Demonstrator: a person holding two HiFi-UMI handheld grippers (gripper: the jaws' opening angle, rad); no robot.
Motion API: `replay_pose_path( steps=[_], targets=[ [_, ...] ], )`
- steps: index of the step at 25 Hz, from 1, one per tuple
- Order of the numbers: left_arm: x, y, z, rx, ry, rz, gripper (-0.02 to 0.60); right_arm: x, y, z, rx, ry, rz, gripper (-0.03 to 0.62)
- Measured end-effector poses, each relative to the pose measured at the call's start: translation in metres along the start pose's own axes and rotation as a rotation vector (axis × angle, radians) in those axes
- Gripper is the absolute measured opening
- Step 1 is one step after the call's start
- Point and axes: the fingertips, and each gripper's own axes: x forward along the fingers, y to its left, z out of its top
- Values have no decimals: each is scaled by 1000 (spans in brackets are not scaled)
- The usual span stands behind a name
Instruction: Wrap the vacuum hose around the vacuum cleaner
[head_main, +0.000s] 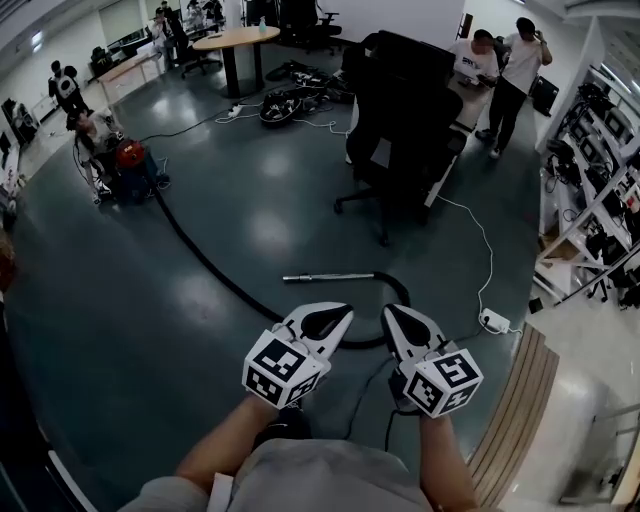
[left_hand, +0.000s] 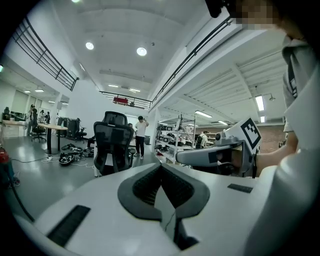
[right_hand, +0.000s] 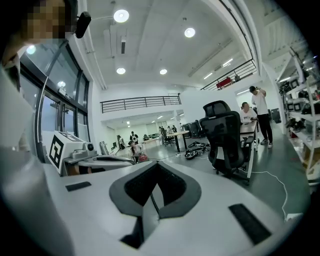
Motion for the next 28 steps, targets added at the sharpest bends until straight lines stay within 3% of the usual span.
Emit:
replay_pose_path(
  steps=[8, 16, 28],
  targets=[
    [-2, 102, 3, -21, 30, -64, 6, 91, -4, 16, -11, 46, -100, 3],
    [30, 147, -12, -37, 75, -91, 6, 127, -38, 7, 22, 78, -147, 3],
    [125, 192, -42, -39, 183, -12, 6, 173, -135, -9, 84, 123, -63, 3]
  ],
)
